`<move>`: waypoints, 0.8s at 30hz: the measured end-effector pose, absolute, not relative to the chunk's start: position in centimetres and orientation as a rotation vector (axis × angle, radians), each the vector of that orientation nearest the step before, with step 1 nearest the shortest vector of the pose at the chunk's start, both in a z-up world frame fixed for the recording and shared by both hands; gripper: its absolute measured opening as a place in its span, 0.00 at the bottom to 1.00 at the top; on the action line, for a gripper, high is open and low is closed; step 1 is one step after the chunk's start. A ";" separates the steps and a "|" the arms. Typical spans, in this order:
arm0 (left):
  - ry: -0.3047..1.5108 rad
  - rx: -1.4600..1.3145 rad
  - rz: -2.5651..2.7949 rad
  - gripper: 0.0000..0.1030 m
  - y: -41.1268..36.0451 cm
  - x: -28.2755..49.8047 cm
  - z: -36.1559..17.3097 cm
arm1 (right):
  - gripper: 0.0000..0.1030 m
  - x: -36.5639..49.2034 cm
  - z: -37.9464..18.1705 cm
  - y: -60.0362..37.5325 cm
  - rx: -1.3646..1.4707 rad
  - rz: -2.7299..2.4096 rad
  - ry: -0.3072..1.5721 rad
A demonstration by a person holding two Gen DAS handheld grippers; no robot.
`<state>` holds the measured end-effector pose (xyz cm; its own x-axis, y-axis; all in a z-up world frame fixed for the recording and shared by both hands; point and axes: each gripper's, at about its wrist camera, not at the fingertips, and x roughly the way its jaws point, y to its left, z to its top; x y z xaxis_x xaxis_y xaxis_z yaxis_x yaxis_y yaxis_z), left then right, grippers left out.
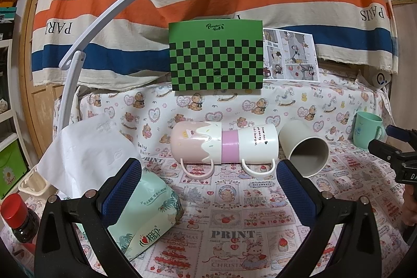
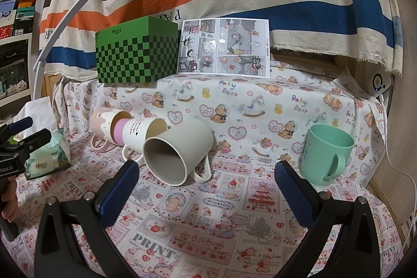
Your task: Flip cup upside down
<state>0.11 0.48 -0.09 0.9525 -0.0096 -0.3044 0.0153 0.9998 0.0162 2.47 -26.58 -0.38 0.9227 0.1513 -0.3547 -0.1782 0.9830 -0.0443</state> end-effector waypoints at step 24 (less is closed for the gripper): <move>0.338 -0.007 0.000 1.00 1.1 0.5 -0.1 | 0.95 17.7 -0.1 -26.8 0.543 0.155 1.114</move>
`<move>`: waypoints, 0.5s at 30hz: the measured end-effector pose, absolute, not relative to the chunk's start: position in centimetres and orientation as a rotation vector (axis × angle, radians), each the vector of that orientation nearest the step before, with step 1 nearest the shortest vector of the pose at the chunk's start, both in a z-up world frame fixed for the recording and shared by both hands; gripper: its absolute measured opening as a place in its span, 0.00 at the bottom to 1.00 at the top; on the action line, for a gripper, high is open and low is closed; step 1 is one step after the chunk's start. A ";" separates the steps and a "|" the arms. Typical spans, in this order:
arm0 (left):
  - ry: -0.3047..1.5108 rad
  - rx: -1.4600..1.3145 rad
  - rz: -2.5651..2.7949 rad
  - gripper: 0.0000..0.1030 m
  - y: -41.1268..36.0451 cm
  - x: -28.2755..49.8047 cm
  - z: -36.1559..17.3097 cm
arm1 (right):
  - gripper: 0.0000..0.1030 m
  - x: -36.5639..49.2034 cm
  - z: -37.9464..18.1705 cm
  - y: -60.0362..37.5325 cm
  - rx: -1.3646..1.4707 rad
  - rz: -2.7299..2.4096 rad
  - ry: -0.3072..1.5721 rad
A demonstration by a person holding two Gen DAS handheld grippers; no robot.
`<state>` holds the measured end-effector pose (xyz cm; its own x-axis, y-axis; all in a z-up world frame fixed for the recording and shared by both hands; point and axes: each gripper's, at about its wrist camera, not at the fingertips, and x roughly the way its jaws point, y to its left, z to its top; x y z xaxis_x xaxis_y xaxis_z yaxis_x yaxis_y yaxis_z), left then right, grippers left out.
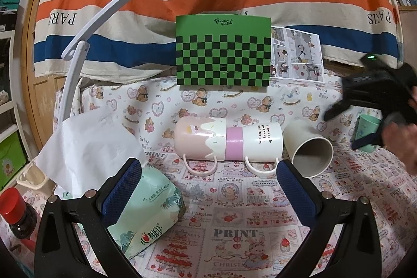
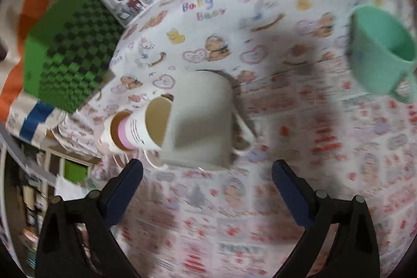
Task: Flip cup upside down
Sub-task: 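Reach the right gripper to the white mug lying on its side and grasp it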
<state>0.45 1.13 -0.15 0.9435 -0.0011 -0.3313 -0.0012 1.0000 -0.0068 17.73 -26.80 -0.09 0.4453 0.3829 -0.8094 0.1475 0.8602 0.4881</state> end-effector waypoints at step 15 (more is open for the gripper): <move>0.334 0.018 -0.007 1.00 0.5 0.5 0.0 | 0.75 23.0 -2.9 -23.2 0.503 0.020 1.259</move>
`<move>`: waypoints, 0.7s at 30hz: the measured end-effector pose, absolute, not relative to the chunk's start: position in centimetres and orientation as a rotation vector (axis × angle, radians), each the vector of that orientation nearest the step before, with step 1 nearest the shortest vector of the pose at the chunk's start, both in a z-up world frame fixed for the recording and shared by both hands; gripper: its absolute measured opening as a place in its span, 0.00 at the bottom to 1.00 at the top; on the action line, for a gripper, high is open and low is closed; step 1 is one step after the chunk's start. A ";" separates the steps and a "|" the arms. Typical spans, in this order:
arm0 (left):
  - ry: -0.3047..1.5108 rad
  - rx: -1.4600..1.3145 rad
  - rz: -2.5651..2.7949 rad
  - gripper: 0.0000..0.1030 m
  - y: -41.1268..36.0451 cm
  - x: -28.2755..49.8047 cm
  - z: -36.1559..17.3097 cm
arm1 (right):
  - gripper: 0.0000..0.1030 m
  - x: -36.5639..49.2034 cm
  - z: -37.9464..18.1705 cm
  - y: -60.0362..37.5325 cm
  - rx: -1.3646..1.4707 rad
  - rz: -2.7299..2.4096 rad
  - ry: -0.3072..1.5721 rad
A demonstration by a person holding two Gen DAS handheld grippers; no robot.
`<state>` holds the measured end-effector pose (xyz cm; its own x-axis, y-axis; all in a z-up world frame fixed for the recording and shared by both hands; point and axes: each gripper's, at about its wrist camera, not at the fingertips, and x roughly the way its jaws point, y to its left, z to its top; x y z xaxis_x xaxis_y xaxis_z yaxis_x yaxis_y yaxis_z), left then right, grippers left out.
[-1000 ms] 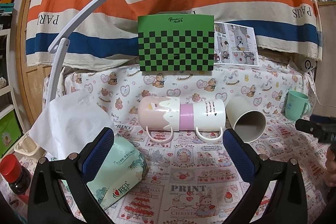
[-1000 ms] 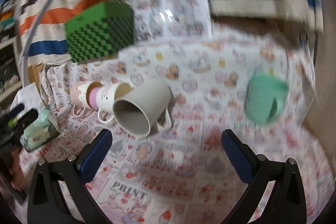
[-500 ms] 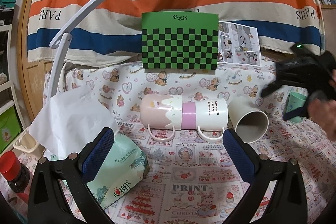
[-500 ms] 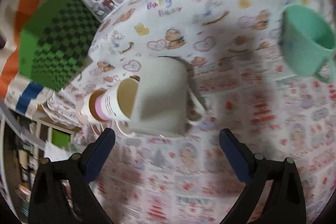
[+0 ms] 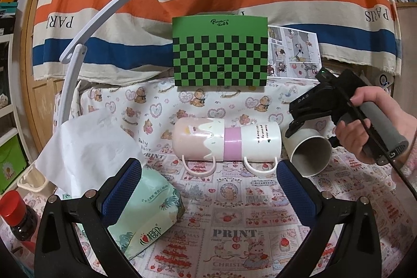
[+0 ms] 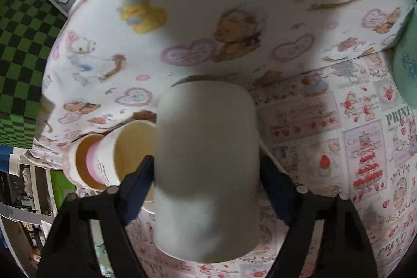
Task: Flip cup upside down
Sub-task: 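Reach the right gripper to the white mug lying on its side and grasp it, then lift the white mug with the right gripper, carry it toward the left gripper, release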
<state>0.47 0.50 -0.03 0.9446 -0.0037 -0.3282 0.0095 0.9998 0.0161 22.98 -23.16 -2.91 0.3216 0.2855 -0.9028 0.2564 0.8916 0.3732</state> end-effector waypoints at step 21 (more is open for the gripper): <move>0.344 -0.011 0.002 1.00 1.0 0.7 -0.2 | 0.75 11.3 -0.7 -22.1 0.430 0.245 1.265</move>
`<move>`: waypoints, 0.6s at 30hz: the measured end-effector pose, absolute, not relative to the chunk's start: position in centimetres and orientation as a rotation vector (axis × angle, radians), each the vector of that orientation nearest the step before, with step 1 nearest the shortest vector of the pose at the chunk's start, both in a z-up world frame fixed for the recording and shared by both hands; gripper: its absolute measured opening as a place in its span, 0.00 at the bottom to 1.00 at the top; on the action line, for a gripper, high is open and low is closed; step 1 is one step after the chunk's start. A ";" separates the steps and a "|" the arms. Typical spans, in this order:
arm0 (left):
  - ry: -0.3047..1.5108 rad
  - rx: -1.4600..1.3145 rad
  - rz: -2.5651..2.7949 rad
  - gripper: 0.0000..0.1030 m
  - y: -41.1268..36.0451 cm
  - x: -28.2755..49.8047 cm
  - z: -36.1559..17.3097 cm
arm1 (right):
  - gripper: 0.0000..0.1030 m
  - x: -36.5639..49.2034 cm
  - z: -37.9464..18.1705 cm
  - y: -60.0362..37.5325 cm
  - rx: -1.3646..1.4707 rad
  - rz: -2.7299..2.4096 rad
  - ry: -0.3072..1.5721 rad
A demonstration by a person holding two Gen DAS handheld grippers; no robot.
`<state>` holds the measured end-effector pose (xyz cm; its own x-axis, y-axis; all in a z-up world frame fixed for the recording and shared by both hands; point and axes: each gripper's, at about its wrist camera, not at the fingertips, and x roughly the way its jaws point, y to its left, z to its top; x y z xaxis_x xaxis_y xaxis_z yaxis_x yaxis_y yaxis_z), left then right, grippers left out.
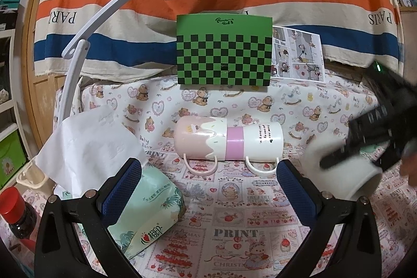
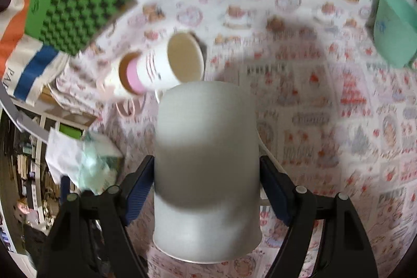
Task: Flip cup upside down
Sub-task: 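Lift the white mug with the right gripper, carry it toward the left gripper, release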
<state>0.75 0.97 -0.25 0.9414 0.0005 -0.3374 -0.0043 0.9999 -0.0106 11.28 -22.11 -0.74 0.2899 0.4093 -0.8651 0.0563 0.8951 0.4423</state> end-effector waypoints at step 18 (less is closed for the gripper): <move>0.309 0.026 -0.008 1.00 0.3 0.1 0.1 | 1.00 6.9 0.3 -21.4 0.122 0.392 0.904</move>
